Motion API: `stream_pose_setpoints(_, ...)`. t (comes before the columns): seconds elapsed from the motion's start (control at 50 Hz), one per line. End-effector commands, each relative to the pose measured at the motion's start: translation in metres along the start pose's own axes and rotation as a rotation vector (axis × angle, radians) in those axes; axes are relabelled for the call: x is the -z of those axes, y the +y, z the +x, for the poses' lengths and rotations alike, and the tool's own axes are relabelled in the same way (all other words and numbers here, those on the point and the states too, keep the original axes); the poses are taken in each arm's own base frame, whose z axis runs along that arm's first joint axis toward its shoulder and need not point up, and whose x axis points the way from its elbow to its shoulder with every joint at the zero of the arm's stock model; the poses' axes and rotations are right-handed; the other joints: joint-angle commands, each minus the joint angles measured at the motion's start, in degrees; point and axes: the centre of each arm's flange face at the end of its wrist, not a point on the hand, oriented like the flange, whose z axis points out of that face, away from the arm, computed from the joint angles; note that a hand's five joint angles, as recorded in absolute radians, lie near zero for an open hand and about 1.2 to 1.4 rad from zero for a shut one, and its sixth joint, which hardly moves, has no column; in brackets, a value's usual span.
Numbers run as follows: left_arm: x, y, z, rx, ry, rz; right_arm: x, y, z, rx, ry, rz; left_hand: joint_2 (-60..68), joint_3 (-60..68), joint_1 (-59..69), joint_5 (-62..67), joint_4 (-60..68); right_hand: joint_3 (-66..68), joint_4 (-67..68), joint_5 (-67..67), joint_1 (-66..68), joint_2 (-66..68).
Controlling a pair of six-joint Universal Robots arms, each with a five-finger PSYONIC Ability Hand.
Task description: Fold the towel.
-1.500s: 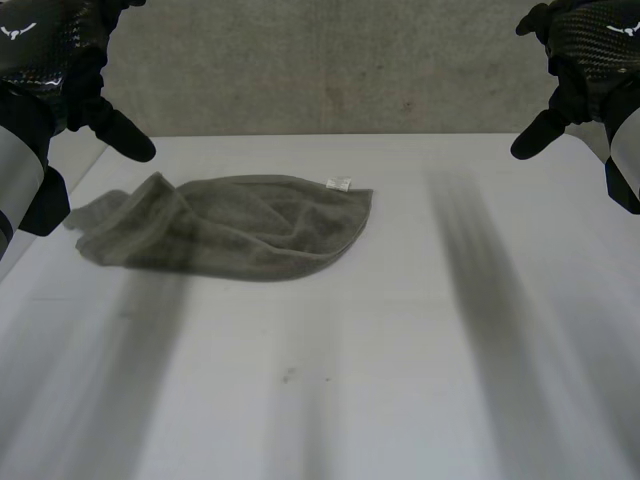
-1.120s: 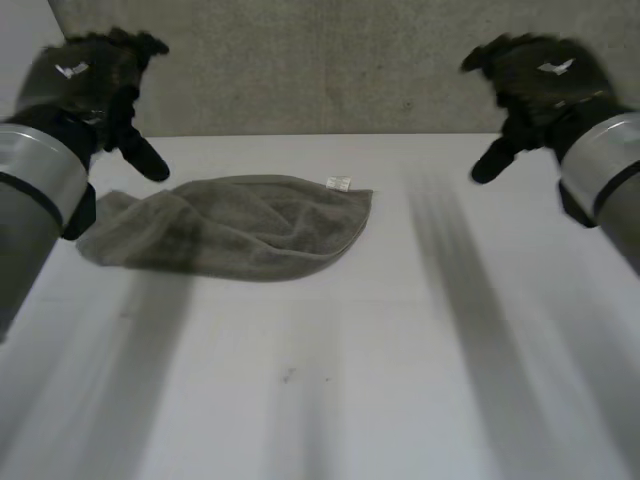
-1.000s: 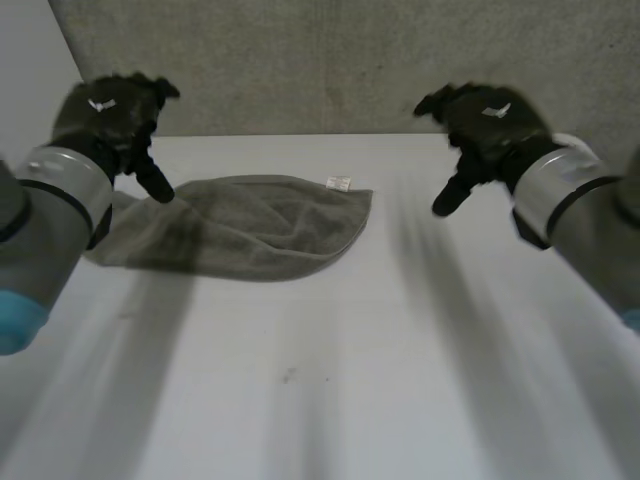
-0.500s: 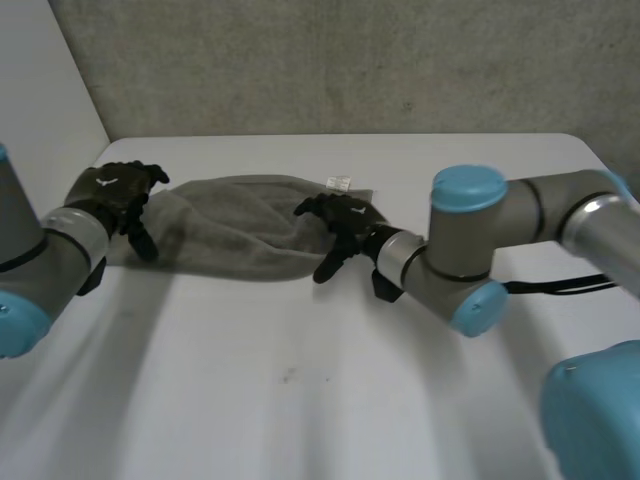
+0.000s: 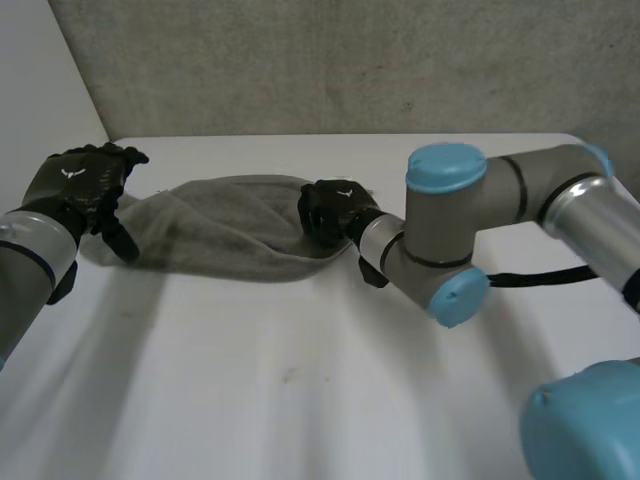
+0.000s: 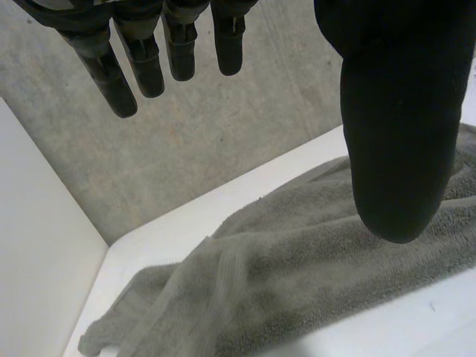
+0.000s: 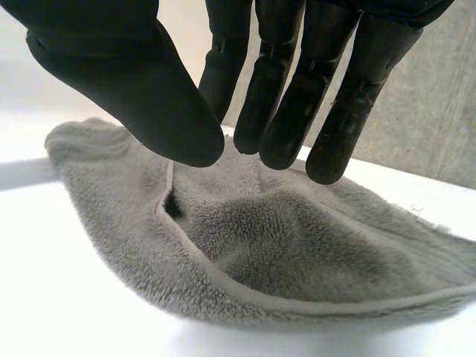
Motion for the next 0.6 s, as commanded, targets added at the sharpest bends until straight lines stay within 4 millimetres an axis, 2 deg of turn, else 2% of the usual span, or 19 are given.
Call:
stream_pose_setpoints(0.02, -0.005, -0.002, 0.002, -0.003, 0.001, 0.037, 0.047, -0.015, -0.012, 0.191, 0.005, -0.064, 0.0, -0.1, -0.4, -0.1, 0.0, 12.3, 11.9, 13.9, 23.7, 12.8)
stream_pose_setpoints(0.04, -0.008, -0.001, 0.002, -0.005, -0.001, 0.044, 0.049, -0.024, -0.011, 0.204, 0.024, -0.032, 0.0, -0.1, -0.4, -0.1, 0.0, 12.3, 11.9, 13.9, 23.7, 12.8)
stream_pose_setpoints(0.06, -0.008, -0.001, 0.002, -0.005, -0.001, 0.044, 0.049, -0.024, -0.011, 0.205, 0.024, -0.032, 0.0, -0.1, -0.4, -0.1, 0.0, 12.3, 11.9, 13.9, 23.7, 12.8)
stream_pose_setpoints(0.08, -0.01, -0.001, 0.002, -0.005, -0.002, 0.049, 0.047, -0.025, -0.008, 0.202, 0.049, -0.013, 0.0, -0.1, -0.4, -0.1, 0.0, -9.9, -10.4, -8.4, 1.5, -9.5)
stream_pose_setpoints(0.1, -0.012, 0.002, 0.002, -0.005, -0.001, 0.044, 0.042, -0.023, -0.004, 0.195, 0.074, -0.008, 0.2, 0.0, -0.2, 0.0, 0.1, -18.2, -18.6, -16.6, -6.7, -17.7)
stream_pose_setpoints(0.12, -0.012, 0.002, 0.002, -0.005, -0.001, 0.044, 0.042, -0.023, -0.003, 0.195, 0.074, -0.008, 0.2, 0.0, -0.2, 0.0, 0.1, -18.2, -18.6, -16.7, -6.8, -17.8)
stream_pose_setpoints(0.16, -0.013, 0.005, 0.003, -0.004, 0.002, 0.036, 0.027, -0.011, 0.003, 0.182, 0.092, -0.038, 0.3, 0.2, 0.0, 0.2, 0.3, -25.2, -25.7, -23.7, -13.8, -24.8)
stream_pose_setpoints(0.18, -0.013, 0.005, 0.003, -0.004, 0.002, 0.036, 0.026, -0.01, 0.003, 0.182, 0.092, -0.038, 0.3, 0.2, 0.0, 0.2, 0.3, -25.3, -25.7, -23.7, -13.9, -24.8)
stream_pose_setpoints(0.2, -0.013, 0.006, 0.003, -0.003, 0.003, 0.033, 0.019, 0.0, 0.004, 0.175, 0.091, -0.077, 0.2, 0.0, -0.2, 0.0, 0.1, -33.5, -33.9, -31.9, -22.0, -33.0)
stream_pose_setpoints(0.32, -0.009, 0.006, 0.003, -0.002, 0.0, 0.031, -0.004, 0.026, 0.003, 0.166, 0.085, -0.152, 0.0, -0.1, -0.4, -0.1, 0.0, -32.4, -32.8, -30.8, -20.9, -31.9)
stream_pose_setpoints(0.6, -0.009, 0.013, 0.001, 0.0, -0.005, 0.009, -0.012, 0.049, 0.008, 0.165, 0.101, -0.182, -0.3, -0.5, -0.7, -0.5, -0.4, -25.5, -25.9, -23.9, -14.0, -25.0)
